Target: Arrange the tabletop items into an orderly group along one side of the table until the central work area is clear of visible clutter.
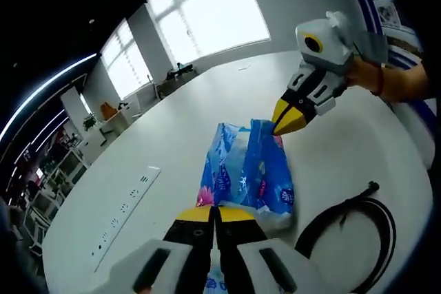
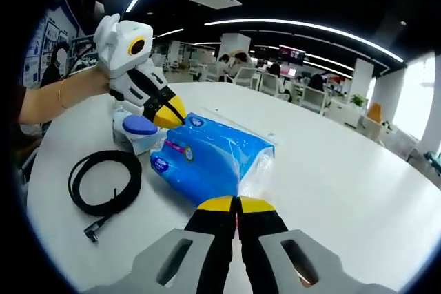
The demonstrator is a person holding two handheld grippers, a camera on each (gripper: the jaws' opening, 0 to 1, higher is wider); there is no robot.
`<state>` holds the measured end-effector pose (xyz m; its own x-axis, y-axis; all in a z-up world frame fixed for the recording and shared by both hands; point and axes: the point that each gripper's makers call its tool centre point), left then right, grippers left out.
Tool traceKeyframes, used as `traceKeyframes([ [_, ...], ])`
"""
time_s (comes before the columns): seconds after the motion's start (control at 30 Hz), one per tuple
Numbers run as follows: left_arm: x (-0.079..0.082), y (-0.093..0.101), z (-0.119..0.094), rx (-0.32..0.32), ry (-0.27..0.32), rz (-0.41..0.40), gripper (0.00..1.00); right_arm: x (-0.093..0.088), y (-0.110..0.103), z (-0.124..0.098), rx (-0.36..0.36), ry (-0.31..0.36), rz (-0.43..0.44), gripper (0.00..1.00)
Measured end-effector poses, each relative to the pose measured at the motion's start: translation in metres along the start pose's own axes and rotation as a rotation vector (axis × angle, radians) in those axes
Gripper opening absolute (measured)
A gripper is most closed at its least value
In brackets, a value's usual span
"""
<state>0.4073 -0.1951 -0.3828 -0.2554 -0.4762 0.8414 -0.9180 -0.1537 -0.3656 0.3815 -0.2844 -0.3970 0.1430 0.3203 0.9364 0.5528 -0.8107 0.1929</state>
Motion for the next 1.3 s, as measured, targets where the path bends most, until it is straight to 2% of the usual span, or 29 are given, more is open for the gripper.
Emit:
traceKeyframes([
  [0.47, -0.01, -0.004, -0.002, 0.01, -0.014, -0.014, 0.0, -0.003, -0.017, 0.0, 0.021, 0.004, 0.022, 0.0],
  [0.7, -0.019, -0.002, -0.001, -0.001, -0.034, -0.008, 0.0, -0.007, -0.02, 0.002, 0.021, 0.001, 0.036, 0.0],
  [0.87, -0.019, -0.006, 0.0, 0.009, -0.016, -0.023, 0.0, -0.007, -0.022, 0.002, 0.029, 0.004, 0.049, 0.0],
  [1.3, -0.024, -0.003, 0.002, 0.002, -0.029, -0.03, 0.0, -0.009, -0.023, 0.003, 0.034, 0.001, 0.07, 0.0],
])
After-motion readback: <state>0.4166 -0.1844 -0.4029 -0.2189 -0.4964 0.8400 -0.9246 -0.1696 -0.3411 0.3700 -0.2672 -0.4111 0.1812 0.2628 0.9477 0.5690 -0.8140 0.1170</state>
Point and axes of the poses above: the point that each gripper's makers call its tool centre point, and the gripper's own axes: z roughly forward along the fingers, y roughly to its right, x roughly out of its top, and after that the axes turned 8 degrees about y, right-handed
